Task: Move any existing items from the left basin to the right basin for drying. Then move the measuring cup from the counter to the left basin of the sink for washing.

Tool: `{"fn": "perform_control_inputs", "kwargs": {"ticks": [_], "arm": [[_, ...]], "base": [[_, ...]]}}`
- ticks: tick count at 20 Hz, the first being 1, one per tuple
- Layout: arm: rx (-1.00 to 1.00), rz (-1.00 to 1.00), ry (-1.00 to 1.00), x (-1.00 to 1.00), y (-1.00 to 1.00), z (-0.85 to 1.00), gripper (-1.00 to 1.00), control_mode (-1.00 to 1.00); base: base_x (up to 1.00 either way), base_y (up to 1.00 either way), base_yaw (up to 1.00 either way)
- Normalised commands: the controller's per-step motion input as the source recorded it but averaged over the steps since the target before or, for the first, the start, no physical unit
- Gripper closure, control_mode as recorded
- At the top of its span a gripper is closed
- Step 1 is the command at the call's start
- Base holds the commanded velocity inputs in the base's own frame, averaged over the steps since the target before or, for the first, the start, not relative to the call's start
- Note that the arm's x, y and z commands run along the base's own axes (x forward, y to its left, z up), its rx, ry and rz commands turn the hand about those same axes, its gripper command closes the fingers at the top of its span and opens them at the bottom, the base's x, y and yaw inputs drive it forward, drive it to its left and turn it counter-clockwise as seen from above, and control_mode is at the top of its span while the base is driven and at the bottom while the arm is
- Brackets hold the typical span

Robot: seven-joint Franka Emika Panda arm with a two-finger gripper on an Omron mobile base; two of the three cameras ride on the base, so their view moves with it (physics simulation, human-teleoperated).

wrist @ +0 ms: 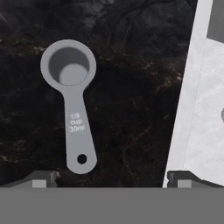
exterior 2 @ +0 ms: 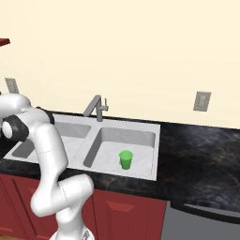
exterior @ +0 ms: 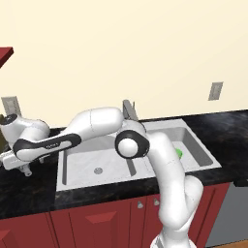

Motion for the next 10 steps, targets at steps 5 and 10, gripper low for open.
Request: {"fn": "perform_control_inputs", "kwargs": {"ticks": [5,10], "arm": [[0.01,0.0,0.0,0.07,0.15,-0.12,-1.0,-1.0],[0.01,0.0,0.0,0.08,0.17,-0.08,-1.0,-1.0]], "base": [[0.0,0.0,0.0],[0.0,0.0,0.0]]}}
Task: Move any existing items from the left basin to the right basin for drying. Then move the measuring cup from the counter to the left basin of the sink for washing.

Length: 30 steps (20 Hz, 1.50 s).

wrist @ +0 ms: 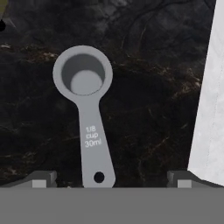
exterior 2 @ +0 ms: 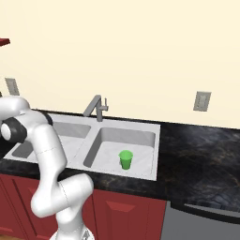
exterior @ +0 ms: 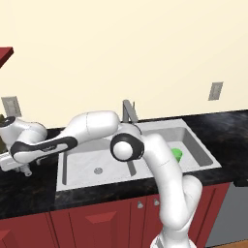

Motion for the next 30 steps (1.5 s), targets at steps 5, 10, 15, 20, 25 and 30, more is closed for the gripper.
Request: {"fn": "perform_control_inputs", "kwargs": {"ticks": [5,10,15,20,25,30], "arm": [[0.0,0.0,0.0,0.16,0.09,-0.07,-1.0,-1.0],[0.02,0.0,0.0,0.16,0.06,-0.1,-1.0,-1.0],[0.04,0.01,0.0,0.07,0.13,-0.09,-1.0,-1.0],[0.07,0.03,0.0,-0.04,0.08,-0.05,-1.0,-1.0],[0.1,0.02,0.0,-0.13,-0.03,-0.09,-1.0,-1.0],[0.09,0.0,0.0,-0.12,-0.14,-0.06,-1.0,-1.0]], "base": [[0.0,0.0,0.0],[0.0,0.0,0.0],[0.0,0.0,0.0],[0.0,0.0,0.0],[0.0,0.0,0.0],[0.0,0.0,0.0]]}}
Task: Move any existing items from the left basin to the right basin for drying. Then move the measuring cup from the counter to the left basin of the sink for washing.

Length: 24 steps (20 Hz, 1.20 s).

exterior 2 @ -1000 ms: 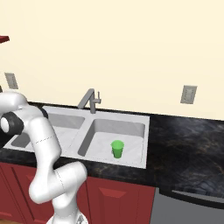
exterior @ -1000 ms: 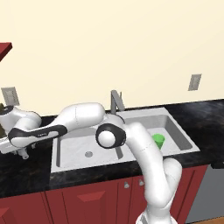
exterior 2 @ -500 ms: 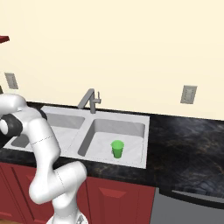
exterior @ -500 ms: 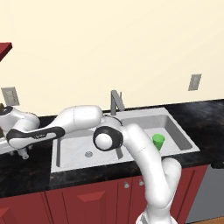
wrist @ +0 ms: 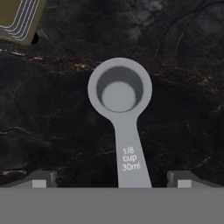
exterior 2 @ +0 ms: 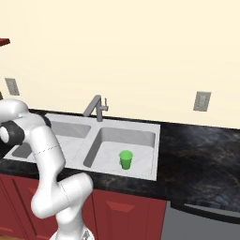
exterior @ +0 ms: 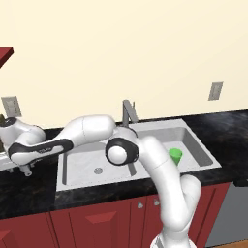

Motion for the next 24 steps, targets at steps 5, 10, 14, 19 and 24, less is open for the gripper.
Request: {"fn": "perform_control_inputs", "kwargs": {"ticks": [5,10,14,19,24], "arm": [[0.01,0.0,0.0,-0.01,-0.21,0.0,-1.0,-1.0],[0.0,0.0,0.0,-0.01,-0.17,0.0,-1.0,-1.0],[0.0,0.0,0.0,0.0,0.0,-0.1,-1.0,-1.0],[0.0,0.0,0.01,0.0,0.0,-0.16,-1.0,-1.0],[0.0,0.0,0.01,0.0,0.0,-0.15,-1.0,-1.0]], "base": [[0.0,0.0,0.0],[0.0,0.0,0.0],[0.0,0.0,0.0],[0.0,0.0,0.0],[0.0,0.0,0.0]]}}
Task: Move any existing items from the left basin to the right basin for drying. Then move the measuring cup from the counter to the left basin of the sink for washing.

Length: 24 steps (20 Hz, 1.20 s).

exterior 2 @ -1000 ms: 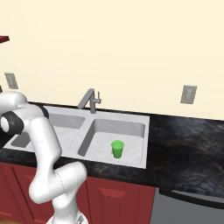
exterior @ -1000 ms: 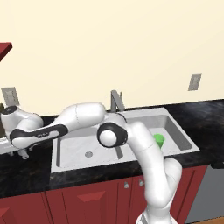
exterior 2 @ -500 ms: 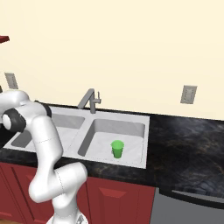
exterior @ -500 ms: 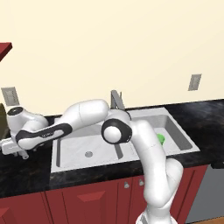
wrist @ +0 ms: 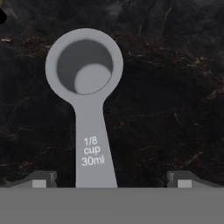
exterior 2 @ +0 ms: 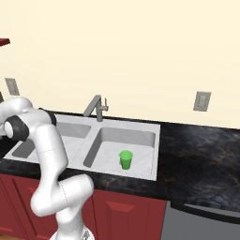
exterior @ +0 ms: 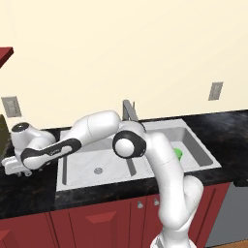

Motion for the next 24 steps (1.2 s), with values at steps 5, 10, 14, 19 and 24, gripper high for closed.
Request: {"fn": "perform_control_inputs", "kwargs": {"ticks": [5,10,14,19,24], "arm": [[0.0,0.0,0.02,0.04,0.03,-0.12,1.0,-1.0],[0.0,0.0,0.03,0.11,0.07,-0.07,1.0,-1.0],[0.0,0.0,0.03,0.07,0.03,-0.01,1.0,-1.0],[0.0,0.0,0.05,0.03,0.05,-0.02,1.0,-1.0],[0.0,-0.01,0.01,-0.01,0.06,0.01,1.0,-1.0]], "base": [[0.0,0.0,0.0],[0.0,0.0,0.0],[0.0,0.0,0.0],[0.0,0.0,0.0],[0.0,0.0,0.0]]}}
